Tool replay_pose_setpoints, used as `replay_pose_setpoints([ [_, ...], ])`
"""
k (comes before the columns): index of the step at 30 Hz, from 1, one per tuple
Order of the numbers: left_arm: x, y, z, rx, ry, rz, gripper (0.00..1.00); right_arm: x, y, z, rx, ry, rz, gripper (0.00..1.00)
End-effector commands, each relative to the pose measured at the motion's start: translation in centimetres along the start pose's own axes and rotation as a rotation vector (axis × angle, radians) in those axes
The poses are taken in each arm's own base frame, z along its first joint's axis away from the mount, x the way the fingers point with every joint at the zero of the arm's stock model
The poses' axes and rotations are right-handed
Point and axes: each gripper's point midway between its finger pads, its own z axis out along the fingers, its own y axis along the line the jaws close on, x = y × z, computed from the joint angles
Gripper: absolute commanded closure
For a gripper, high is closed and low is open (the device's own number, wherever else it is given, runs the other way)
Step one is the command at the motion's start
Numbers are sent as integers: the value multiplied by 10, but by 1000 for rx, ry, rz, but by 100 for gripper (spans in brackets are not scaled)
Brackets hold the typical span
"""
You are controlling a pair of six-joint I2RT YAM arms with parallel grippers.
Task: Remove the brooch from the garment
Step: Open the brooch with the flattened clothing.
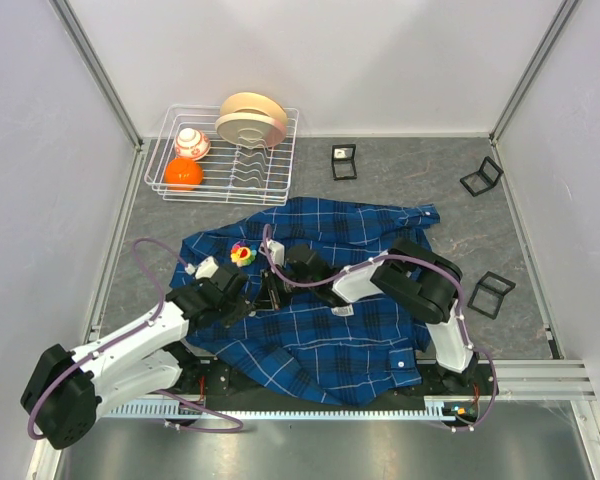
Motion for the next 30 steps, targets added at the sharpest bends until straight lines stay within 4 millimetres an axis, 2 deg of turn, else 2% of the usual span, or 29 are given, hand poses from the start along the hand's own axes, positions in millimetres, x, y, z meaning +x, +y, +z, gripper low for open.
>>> replay_pose_setpoints([
  [1,-5,7,1,-35,-24,41,98,-8,5,8,-36,-14,-5,83],
  [14,-2,4,5,-49,3,109,98,-4,-2,15,-101,57,177,87],
  [19,-4,2,5,-45,-2,129,98,-1,-15,17,-59,117,235,86],
  [24,-3,-1,5,-47,6,165,98,-4,-19,22,-29,149,225,86],
  [25,-3,-2,6,-48,6,169,98,2,-22,22,-5,179,239,87],
  [27,-4,-6,5,-39,-2,186,98,-3,-23,24,7,180,221,87],
  [28,-5,-9,4,-35,-7,195,98,1,-28,24,39,200,230,87],
  [30,-5,-13,3,-34,-10,220,98,-2,-31,27,74,211,183,87],
])
